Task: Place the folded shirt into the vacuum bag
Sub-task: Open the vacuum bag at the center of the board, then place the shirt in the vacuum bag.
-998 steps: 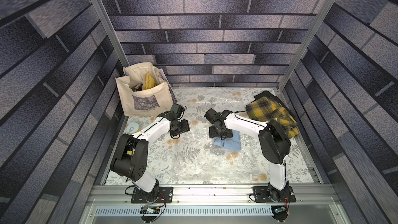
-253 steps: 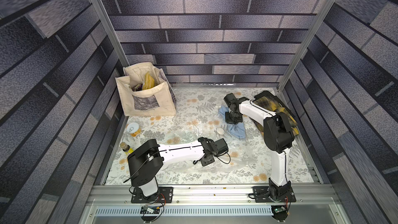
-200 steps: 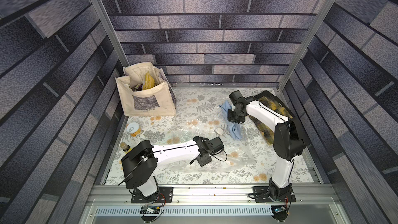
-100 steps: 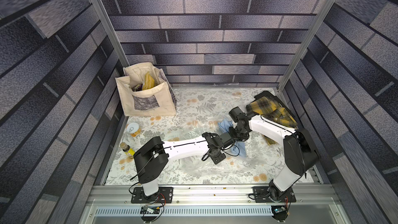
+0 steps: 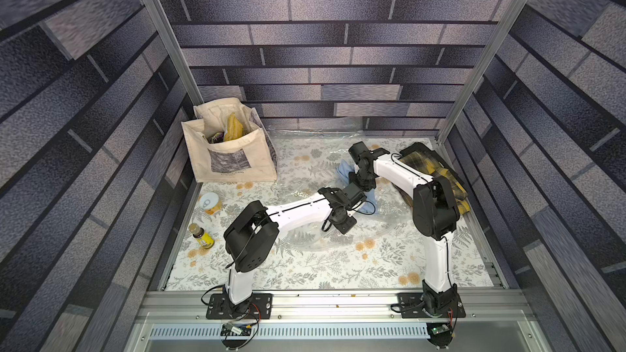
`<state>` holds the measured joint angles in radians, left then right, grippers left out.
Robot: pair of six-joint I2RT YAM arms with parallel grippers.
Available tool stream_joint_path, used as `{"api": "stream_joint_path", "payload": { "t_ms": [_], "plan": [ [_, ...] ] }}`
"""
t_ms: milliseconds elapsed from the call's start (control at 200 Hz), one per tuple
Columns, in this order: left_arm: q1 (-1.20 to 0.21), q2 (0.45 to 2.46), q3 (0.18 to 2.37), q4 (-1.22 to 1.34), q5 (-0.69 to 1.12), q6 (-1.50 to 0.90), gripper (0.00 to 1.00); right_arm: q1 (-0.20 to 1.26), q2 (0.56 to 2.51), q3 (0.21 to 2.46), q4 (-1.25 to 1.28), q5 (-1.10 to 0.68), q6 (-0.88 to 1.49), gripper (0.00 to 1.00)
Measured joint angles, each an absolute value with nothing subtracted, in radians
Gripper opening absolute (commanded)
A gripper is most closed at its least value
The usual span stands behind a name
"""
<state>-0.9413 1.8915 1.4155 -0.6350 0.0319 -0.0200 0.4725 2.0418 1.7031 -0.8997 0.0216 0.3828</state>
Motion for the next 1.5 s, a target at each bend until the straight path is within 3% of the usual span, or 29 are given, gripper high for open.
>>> {"api": "stream_joint_path", "payload": {
  "t_ms": [341,611,852,1498],
  "plan": [
    [-0.902,1.904,1.452,-0.644,0.066,-0.054,0.04,0.436,1.453,1.592,-0.959,0.032,0.369,0.0],
    [-0.801,1.927,1.573,-0.68,0.104,-0.074,0.04,0.482,1.141,1.234,-1.013,-0.061,0.43,0.0],
    [-0.735,1.967,1.663,-0.72,0.146,-0.088,0.05,0.748,1.145,1.139,-0.968,-0.081,0.503,0.0],
    [-0.725,1.945,1.708,-0.752,0.172,-0.14,0.06,0.79,1.31,0.912,-0.806,0.006,0.554,0.0]
  ]
}}
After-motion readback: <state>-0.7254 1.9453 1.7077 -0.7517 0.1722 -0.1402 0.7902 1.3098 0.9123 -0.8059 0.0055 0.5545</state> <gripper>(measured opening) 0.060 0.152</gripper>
